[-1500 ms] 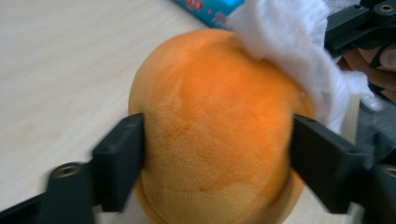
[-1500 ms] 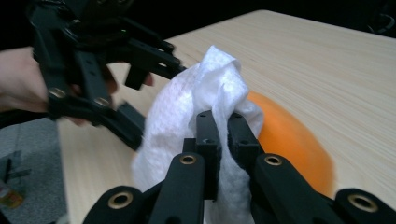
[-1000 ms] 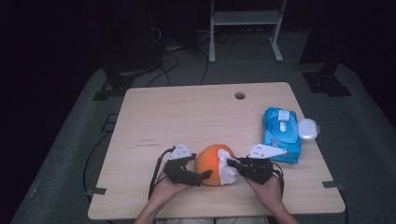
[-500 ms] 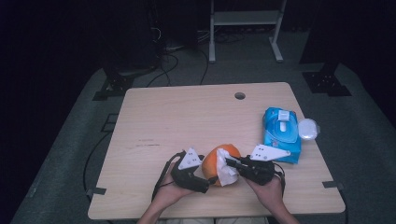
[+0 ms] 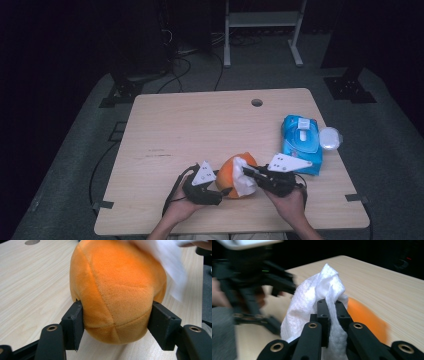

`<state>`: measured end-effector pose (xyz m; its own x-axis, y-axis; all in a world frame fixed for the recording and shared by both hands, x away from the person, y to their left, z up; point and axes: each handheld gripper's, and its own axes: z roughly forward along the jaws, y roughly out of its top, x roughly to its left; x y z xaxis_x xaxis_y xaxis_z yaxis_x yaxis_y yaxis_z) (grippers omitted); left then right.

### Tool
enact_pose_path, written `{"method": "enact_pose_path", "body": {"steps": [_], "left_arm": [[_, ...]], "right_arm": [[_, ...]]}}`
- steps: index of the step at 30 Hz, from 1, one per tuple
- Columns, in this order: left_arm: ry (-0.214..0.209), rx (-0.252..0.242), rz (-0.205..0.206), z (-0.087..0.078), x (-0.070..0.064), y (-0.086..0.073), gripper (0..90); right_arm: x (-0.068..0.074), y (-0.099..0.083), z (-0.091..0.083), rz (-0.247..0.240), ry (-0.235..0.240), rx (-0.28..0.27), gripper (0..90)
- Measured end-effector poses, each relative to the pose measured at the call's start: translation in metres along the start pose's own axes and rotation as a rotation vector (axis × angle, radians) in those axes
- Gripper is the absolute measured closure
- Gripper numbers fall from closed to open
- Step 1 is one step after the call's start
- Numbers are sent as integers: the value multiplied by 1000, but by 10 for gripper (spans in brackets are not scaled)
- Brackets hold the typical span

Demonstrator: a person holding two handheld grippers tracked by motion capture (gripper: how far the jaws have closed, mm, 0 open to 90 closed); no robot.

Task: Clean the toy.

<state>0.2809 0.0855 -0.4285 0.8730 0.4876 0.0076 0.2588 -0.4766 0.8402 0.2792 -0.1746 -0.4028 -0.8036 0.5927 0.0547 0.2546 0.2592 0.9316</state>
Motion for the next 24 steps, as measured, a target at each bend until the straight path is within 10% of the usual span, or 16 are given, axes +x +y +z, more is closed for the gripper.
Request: {"method": "enact_pose_path", "body": {"steps": [4,8,17,24], "left_arm": [[-42,-15,-75,4,0,6,208],[11,-9,18,4,-9,6,298],[-10,-21,-35,6,-6,10,225],[20,0,8,4,-9,6,328]], "right_arm": [[1,-2,0,25,14,-1,844],[26,3,13,-34,110,7,844],[-1,2,-2,42,-1,-3,847],[30,9,14,-81,85,26,845]]}}
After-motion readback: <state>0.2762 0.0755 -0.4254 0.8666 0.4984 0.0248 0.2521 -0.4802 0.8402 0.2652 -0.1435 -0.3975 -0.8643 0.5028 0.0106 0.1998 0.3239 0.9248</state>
